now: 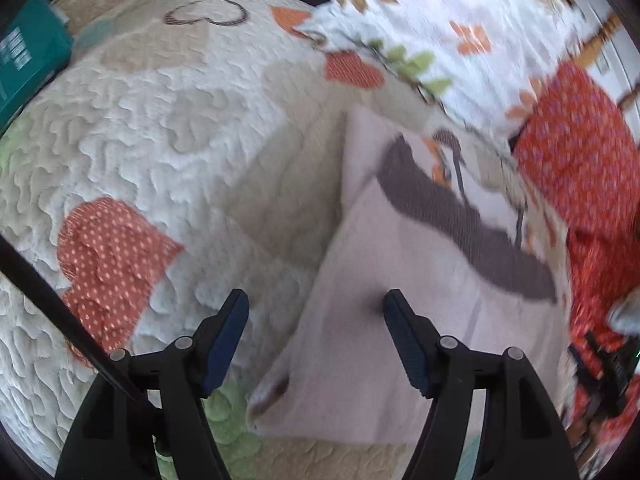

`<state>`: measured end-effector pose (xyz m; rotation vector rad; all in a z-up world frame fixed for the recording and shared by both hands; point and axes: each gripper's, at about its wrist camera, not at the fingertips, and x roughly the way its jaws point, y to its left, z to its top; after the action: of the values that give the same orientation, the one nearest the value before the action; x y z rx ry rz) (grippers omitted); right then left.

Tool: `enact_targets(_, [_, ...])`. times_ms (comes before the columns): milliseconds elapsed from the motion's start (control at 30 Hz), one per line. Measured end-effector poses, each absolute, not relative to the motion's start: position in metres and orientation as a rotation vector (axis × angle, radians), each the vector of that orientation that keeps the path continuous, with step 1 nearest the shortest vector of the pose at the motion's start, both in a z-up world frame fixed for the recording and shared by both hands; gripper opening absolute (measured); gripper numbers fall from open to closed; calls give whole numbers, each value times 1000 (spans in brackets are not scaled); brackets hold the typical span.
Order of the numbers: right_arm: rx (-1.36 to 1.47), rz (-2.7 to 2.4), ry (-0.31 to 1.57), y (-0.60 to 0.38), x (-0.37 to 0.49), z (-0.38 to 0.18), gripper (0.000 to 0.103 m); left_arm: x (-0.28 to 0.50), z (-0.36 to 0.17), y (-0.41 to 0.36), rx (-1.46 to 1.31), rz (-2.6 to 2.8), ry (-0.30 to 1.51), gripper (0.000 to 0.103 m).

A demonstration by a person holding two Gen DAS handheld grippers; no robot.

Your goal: Fold small clothes

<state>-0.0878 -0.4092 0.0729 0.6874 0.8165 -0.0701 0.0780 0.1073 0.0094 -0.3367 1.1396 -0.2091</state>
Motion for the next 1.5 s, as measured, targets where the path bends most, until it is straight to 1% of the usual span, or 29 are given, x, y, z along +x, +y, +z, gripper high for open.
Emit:
enact_targets(33, [698, -73, 809, -409, -93, 73, 70, 75, 8, 103, -305, -218, 1145, 68])
enact_targets(67, [706, -73, 806, -408, -96, 74, 70, 72, 8, 100, -281, -217, 1147, 64])
enact_targets(133, [724, -65, 803, -405, -103, 74, 71, 67, 10, 97, -242, -199, 1145, 26])
enact_targets(200, [728, -52, 805, -400, -108, 74, 71, 63, 13, 98, -245, -197, 1147, 18])
enact_targets(333, [714, -33, 814, -385, -113, 74, 72, 55, 23, 108, -235, -145, 1115, 13])
enact_targets(600, [649, 15, 853, -355, -106, 70, 72, 50, 37, 128, -286, -115, 1055, 13])
enact_targets(667, [642, 28, 859, -350, -104, 69, 72, 51, 38, 130, -301, -111, 1044, 18])
enact_targets(700, [637, 34, 862, -347, -103, 69, 72, 53, 38, 130, -309, -117, 1046, 31])
enact_targets(733, [628, 40, 867, -344, -102, 68, 72, 55, 36, 129, -322, -130, 1053, 48])
enact_targets(800, [608, 46, 876, -337, -99, 67, 72, 58, 31, 124, -348, -153, 1061, 65])
enact_targets(833, [602, 49, 880, -336, -98, 66, 73, 60, 29, 121, -349, -163, 1070, 67])
enact_targets(1033, [586, 82, 904, -326, -92, 62, 73, 72, 11, 102, -296, -168, 1134, 67])
enact_targets(1267, [508, 124, 922, -304, -90, 63, 73, 93, 11, 82, -281, -188, 1131, 68])
enact_targets(1400, [439, 131, 944, -290, -88, 59, 73, 104, 11, 65, -220, -176, 1126, 68])
enact_targets(1500, [405, 130, 960, -285, -85, 54, 74, 103, 12, 49, -115, -146, 1115, 68])
